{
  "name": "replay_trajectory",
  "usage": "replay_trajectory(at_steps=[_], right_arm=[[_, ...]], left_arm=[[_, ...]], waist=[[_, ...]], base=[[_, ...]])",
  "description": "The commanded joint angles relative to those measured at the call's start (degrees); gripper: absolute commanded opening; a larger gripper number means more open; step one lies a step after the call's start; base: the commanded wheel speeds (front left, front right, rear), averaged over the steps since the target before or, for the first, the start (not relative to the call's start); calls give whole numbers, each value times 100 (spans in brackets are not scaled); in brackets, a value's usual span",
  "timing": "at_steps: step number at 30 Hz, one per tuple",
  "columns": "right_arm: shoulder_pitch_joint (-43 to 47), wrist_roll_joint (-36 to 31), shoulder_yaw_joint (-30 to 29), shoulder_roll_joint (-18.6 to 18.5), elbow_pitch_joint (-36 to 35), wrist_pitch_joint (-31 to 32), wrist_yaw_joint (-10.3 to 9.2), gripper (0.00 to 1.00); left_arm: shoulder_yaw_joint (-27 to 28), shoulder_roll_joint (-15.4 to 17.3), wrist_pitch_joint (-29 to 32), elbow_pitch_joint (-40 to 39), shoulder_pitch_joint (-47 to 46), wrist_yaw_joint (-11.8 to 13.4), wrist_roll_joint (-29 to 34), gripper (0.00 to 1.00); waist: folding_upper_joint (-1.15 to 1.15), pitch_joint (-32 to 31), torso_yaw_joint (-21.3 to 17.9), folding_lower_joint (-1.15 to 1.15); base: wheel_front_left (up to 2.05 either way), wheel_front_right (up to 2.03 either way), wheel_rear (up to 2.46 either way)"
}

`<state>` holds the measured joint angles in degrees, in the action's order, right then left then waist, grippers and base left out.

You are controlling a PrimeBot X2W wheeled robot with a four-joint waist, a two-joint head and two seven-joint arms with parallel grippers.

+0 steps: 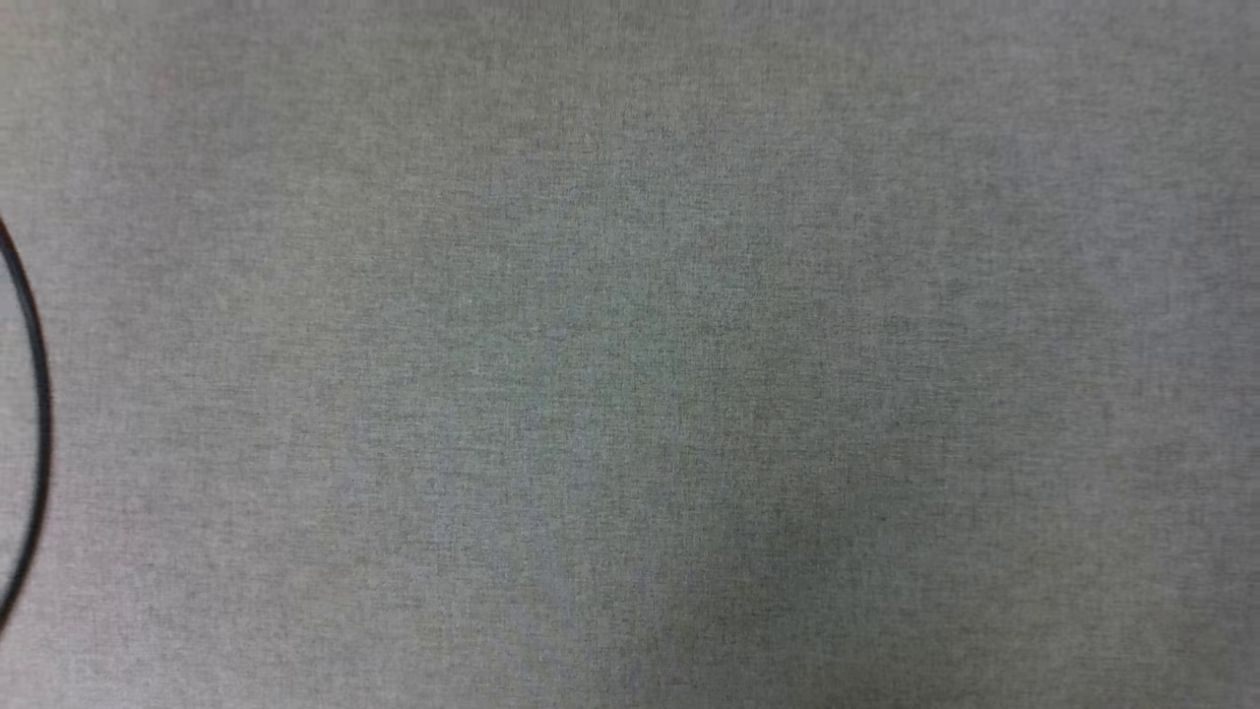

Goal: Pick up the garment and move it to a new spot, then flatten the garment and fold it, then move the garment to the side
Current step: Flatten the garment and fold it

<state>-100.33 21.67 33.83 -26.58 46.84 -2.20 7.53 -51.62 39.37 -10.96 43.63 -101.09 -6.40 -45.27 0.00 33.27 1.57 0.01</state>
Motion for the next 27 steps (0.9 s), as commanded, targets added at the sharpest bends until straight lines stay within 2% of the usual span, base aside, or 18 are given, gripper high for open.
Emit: replay_trajectory(at_steps=[1,7,14,21,27], right_arm=[[299,129,135,-1,-3,-123,-9,0],[1566,759,722,-185,-392,-455,-10,0],[3403,1307,1014,-543,-1120,-635,-9,0],[5219,1479,774,-779,-1630,-632,-9,0],[6584,1571,401,-826,-1811,-673,-10,0]], left_arm=[[-10,47,-94,-4,378,31,-92,0],[-32,286,-334,-309,1830,209,-343,0],[148,581,-424,-1058,3846,698,-761,0],[556,805,-434,-2285,5865,1478,-1030,0],[960,856,-435,-2936,7468,1928,-1198,0]], waist=[[0,-124,-29,-1],[0,-565,-93,-1],[0,-1253,-139,-1],[0,-1853,-184,-1],[0,-2246,-248,-1]], base=[[0,0,0],[0,0,0],[0,0,0],[0,0,0],[0,0,0]])
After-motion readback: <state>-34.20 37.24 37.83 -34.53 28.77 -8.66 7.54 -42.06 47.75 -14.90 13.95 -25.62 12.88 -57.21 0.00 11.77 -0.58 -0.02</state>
